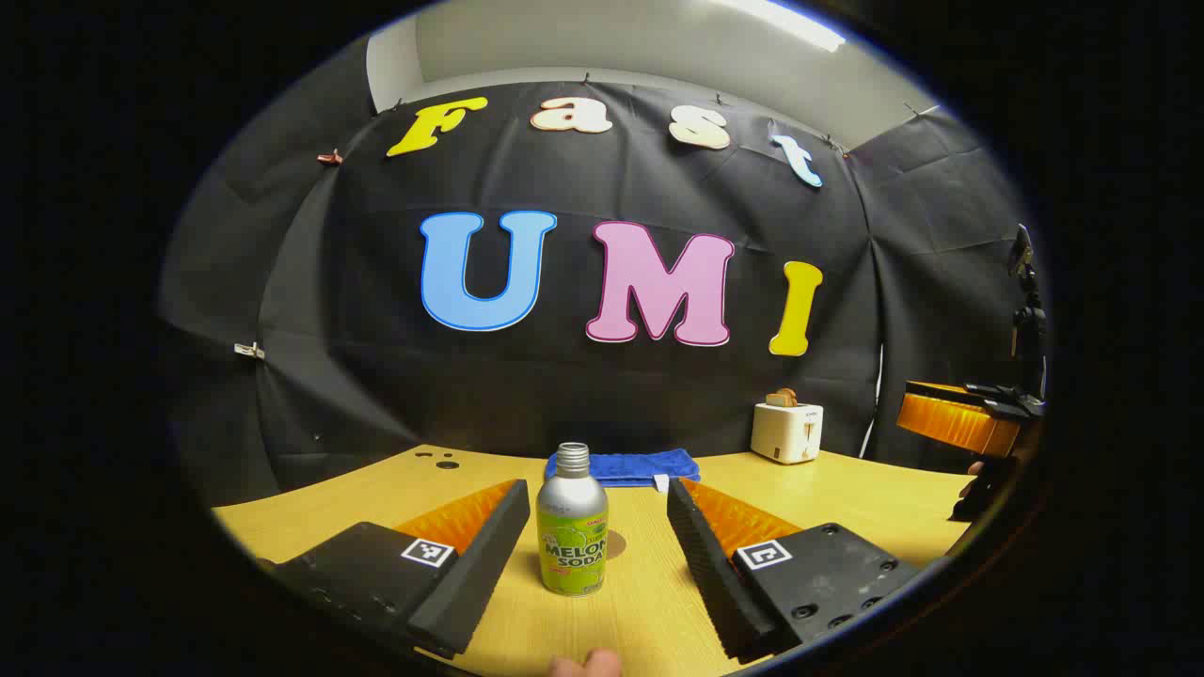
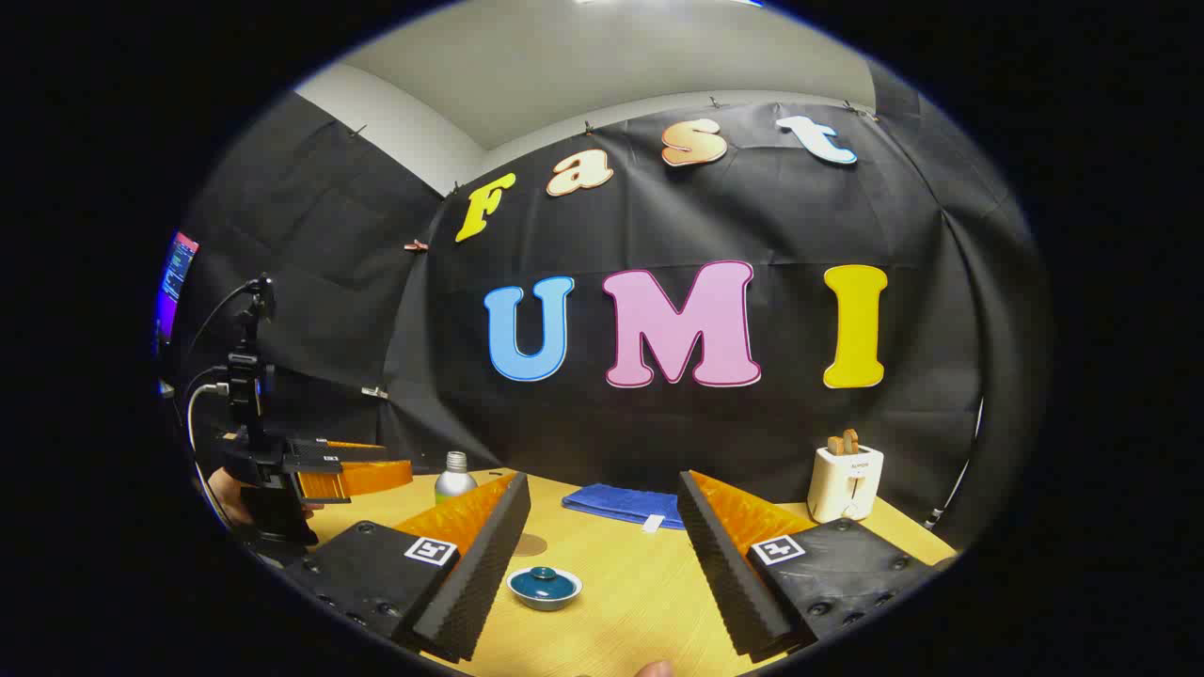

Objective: Open the teacup lid with one hand, grasp the water bottle and pour water into the teacup with the other hand; after pouring, place the water bottle on the coaster and then close the teacup lid.

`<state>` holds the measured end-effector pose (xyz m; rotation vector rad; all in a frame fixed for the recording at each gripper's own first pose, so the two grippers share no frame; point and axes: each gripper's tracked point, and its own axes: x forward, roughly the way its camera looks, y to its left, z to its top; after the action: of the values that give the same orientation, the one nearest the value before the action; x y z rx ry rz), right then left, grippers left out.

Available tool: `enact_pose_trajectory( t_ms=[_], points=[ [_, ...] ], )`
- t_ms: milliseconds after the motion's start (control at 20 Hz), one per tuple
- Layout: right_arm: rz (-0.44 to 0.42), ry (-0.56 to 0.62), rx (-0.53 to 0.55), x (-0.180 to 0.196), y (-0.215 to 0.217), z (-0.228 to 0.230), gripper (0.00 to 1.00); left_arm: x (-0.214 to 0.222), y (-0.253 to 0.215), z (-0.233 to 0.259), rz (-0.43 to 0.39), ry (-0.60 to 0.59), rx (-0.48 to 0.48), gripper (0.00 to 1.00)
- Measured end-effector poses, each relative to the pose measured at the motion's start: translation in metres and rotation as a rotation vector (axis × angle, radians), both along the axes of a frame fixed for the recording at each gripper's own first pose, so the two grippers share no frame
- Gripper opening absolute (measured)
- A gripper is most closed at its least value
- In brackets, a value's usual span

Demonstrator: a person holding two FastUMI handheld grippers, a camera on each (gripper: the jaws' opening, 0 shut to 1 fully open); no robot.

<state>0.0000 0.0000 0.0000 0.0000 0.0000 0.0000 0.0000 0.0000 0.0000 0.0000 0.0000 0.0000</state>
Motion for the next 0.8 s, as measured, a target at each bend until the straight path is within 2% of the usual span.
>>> enact_pose_trajectory(
  t_ms=[800],
  points=[
    [-0.001,0.003,0.005,0.0034,0.0037,-0.0041,0.98,-0.0015,-0.0028,-0.0044,-0.006,0.010,0.023,0.93]
  ],
)
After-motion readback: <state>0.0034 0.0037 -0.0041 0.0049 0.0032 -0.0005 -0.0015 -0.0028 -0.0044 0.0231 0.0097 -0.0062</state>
